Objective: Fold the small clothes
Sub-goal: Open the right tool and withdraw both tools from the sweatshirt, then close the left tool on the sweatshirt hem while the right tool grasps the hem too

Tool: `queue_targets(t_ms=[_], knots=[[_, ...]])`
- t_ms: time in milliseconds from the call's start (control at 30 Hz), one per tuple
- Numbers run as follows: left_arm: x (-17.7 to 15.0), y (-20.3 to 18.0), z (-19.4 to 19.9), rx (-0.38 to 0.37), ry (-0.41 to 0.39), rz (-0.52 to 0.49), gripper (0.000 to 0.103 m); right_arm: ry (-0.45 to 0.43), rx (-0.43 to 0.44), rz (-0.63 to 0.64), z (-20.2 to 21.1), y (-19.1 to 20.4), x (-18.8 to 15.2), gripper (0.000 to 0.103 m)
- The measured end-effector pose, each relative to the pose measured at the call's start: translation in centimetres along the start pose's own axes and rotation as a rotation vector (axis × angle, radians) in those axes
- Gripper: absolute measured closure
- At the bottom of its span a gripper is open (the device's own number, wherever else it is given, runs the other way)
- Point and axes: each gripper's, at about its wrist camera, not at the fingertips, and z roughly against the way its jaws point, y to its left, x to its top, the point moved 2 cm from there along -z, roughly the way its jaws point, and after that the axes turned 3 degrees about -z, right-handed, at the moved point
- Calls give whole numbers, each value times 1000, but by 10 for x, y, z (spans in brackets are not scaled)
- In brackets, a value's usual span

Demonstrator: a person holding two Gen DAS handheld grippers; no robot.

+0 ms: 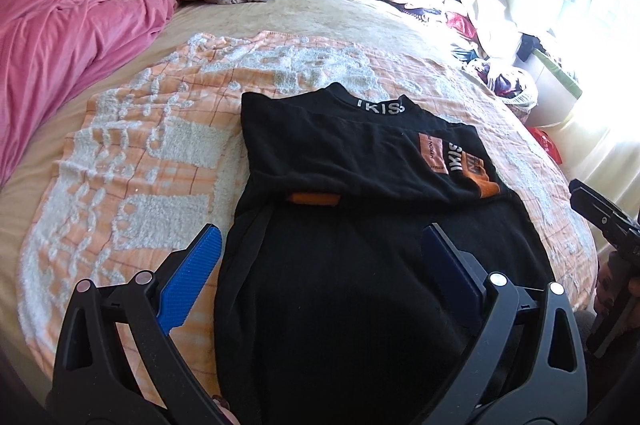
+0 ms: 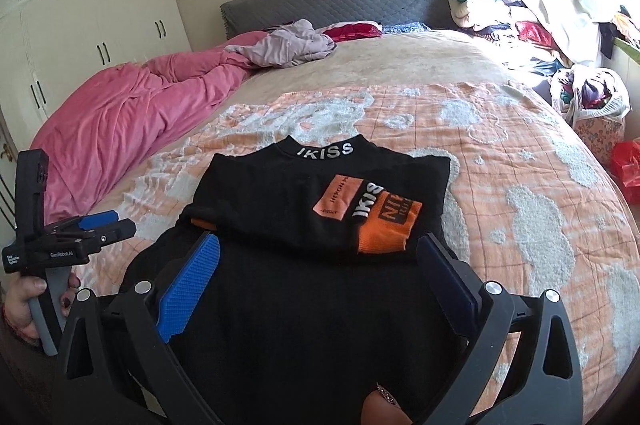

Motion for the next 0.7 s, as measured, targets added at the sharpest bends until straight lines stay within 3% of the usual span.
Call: queue_targets(t_ms=[333, 700], knots=[[-22, 20, 9, 27, 27, 26, 10, 55, -54, -35, 15, -15, -37, 5], [-64, 51, 11, 48, 112, 57, 10, 145, -112, -51, 20, -34, -72, 5]])
